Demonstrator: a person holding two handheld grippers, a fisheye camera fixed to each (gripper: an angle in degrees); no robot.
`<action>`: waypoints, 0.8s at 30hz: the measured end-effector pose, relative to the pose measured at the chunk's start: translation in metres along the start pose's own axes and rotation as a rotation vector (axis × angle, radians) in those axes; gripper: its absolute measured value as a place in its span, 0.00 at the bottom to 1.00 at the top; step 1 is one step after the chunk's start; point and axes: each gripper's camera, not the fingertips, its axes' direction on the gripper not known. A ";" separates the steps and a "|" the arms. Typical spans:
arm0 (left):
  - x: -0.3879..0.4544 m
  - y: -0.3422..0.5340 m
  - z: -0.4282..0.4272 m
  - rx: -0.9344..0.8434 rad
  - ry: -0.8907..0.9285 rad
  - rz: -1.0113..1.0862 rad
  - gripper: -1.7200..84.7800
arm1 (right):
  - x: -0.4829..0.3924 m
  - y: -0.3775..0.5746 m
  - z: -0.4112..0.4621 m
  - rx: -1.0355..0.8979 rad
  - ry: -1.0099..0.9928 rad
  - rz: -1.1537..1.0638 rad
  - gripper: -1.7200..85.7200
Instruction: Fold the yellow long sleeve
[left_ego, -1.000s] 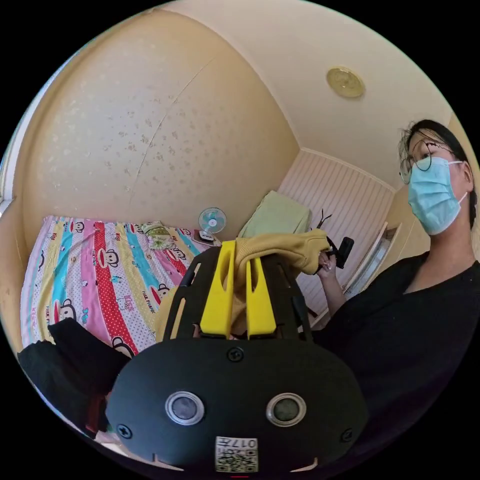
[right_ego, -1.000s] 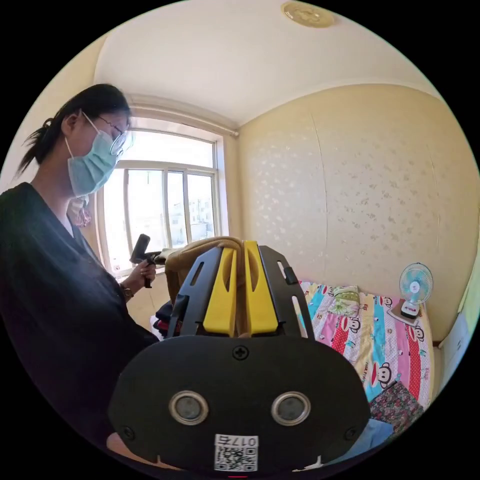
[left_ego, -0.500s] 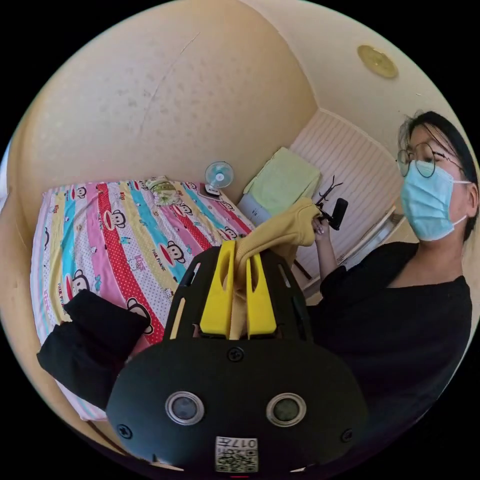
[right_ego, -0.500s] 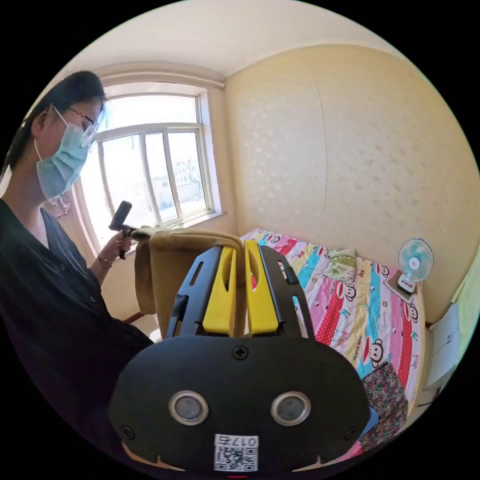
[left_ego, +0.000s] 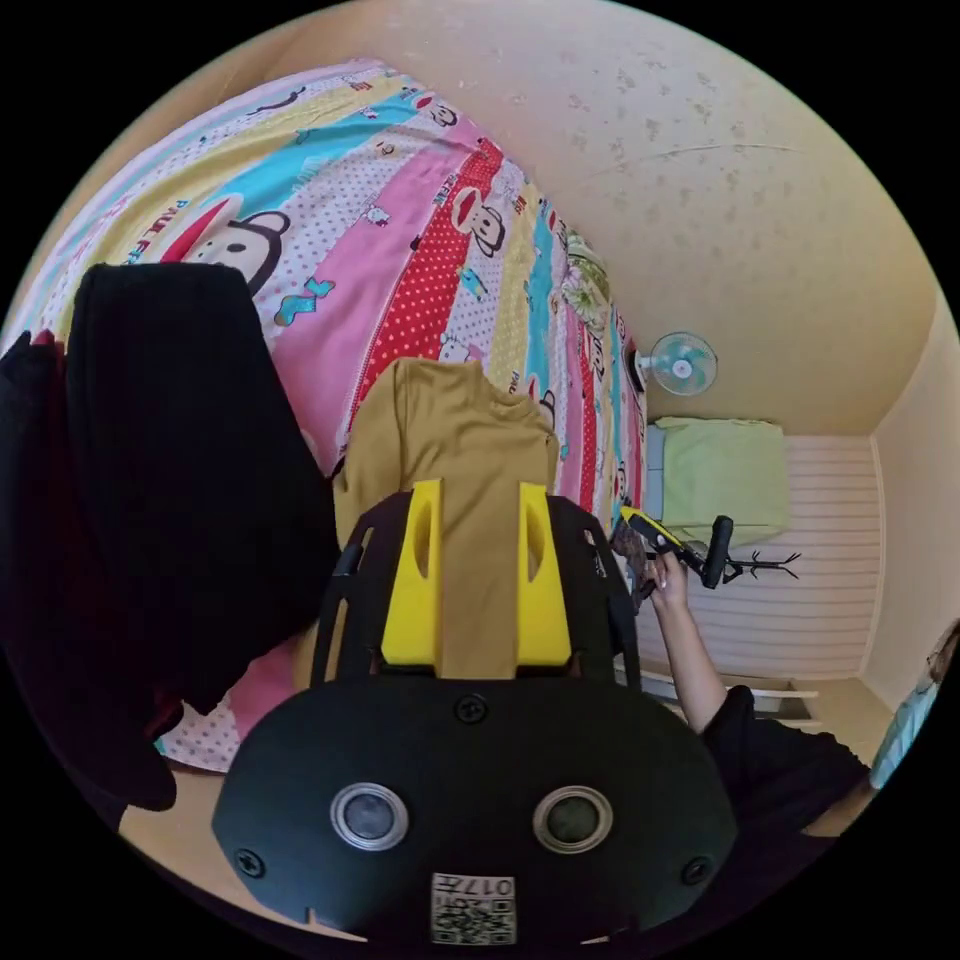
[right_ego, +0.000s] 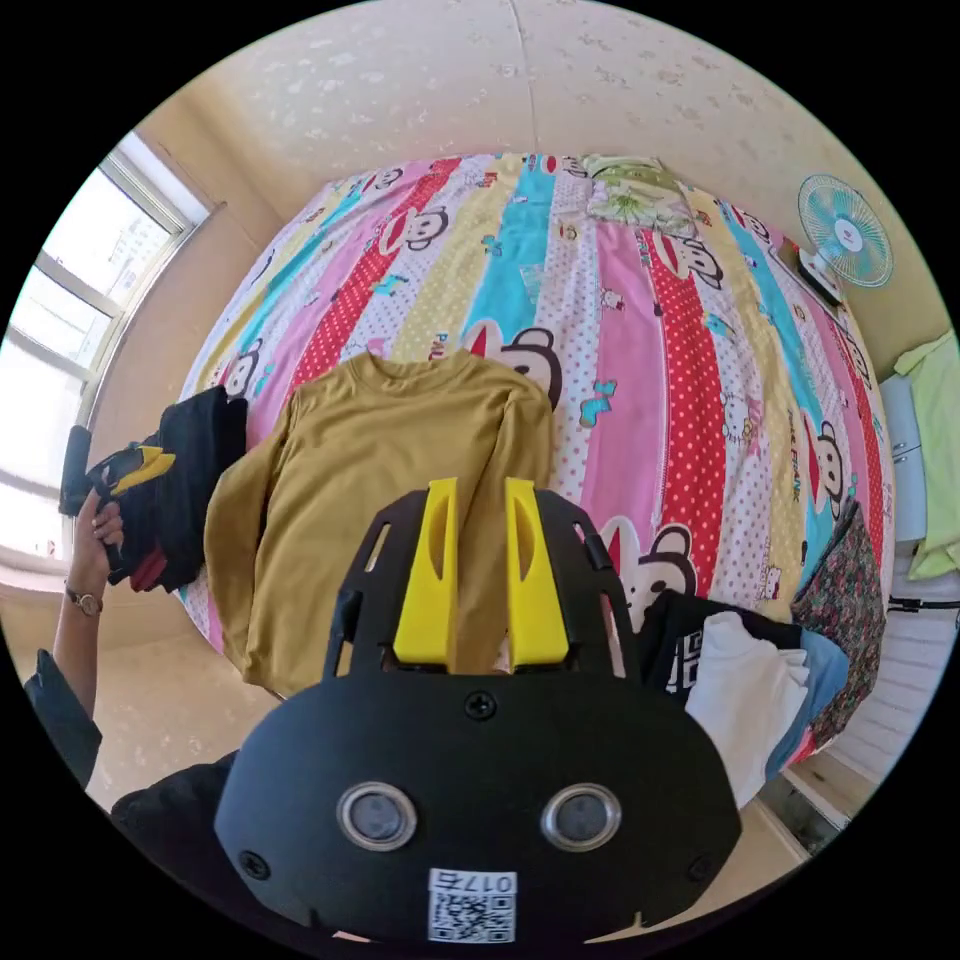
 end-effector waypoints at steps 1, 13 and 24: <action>-0.007 0.010 0.003 -0.024 -0.039 -0.007 0.15 | 0.002 0.010 0.014 -0.041 0.009 0.005 0.13; -0.122 0.080 0.001 -0.338 -0.166 -0.277 0.12 | 0.057 0.084 0.058 -0.541 -0.031 0.039 0.05; -0.096 -0.032 -0.300 0.011 0.351 -0.041 0.06 | 0.186 -0.018 -0.078 -0.161 0.243 0.349 0.13</action>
